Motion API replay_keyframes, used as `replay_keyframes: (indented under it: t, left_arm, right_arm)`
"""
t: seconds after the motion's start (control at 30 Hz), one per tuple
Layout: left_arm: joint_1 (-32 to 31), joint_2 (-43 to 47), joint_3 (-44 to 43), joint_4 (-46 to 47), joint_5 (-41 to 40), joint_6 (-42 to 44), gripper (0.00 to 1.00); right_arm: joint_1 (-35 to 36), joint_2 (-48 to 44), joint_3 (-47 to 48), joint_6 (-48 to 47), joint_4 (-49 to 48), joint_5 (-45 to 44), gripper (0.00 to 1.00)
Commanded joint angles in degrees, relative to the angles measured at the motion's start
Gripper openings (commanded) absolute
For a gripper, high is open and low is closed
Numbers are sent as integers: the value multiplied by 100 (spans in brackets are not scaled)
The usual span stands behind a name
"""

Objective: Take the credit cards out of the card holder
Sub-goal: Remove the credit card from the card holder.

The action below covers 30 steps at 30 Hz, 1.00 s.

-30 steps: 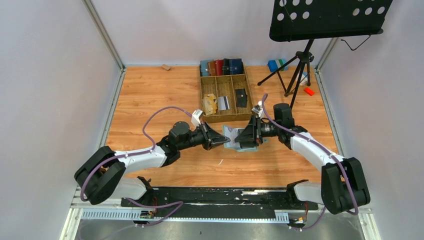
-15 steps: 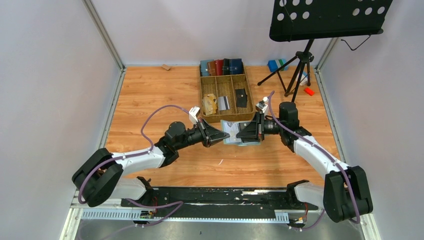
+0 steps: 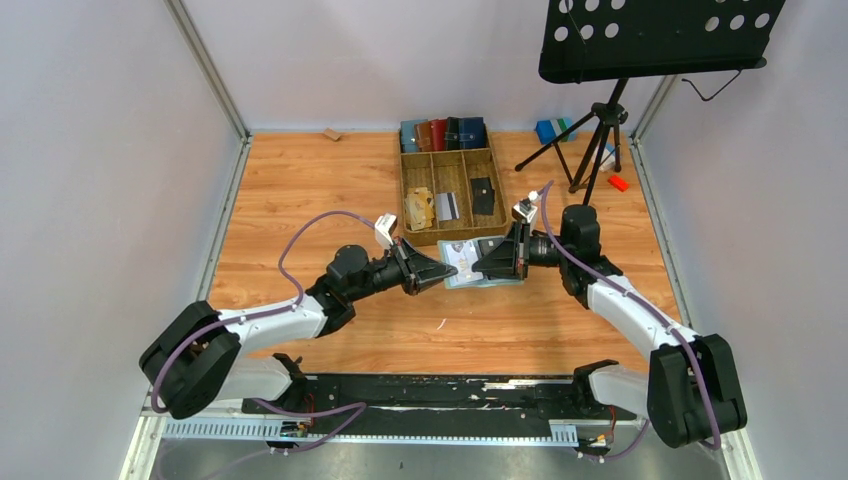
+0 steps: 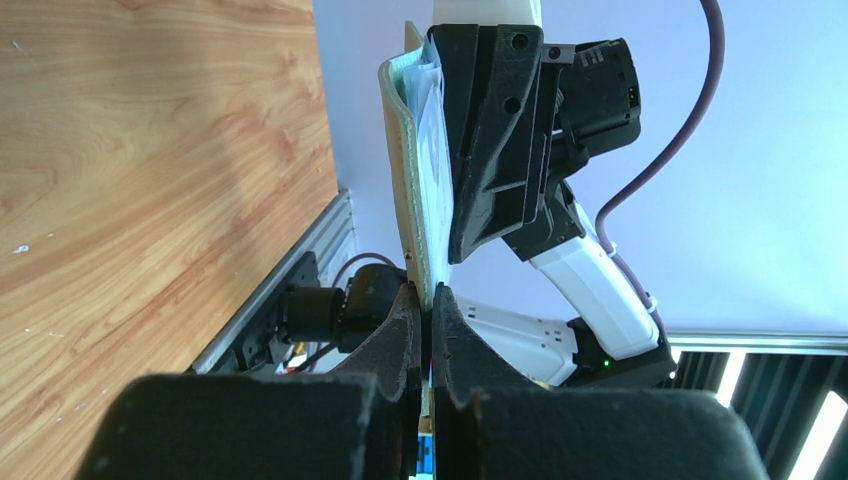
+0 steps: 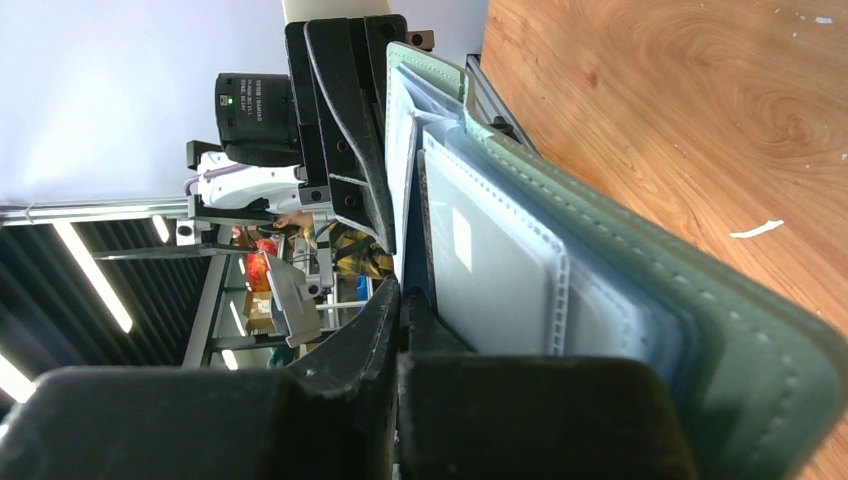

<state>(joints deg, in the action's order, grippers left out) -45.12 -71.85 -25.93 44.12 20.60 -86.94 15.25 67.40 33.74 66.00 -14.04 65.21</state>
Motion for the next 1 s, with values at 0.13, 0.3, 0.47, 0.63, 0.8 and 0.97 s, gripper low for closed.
replay_keyframes:
  t: [0.13,0.3,0.47,0.63,0.8,0.97]
  left_arm:
    - [112,431,111,-235,-14,162,0]
    - [280,777,309,-384,-64,165,0]
    - [311,990,368,-710,-150,266,0]
    - [329,1197,9,-2674,-332,839,0]
    - [338,1193,-646,-4974,-661,1835,0]
    - [335,983,-914,-5852,-700,2416,0]
  right_arm:
    - [-117,-211,250,-556,616,-96,0]
    - [-184,-202,272,-790,904,-147,0]
    - [-189,-173,384,-1053,1266,-221,0]
    - [-194,-135,584,-1498,1885,-369,0]
    - [-253,-100,1096,-2466,3298,-1045,0]
    - [-261,-90,1720,-3346,4462,-2145,0]
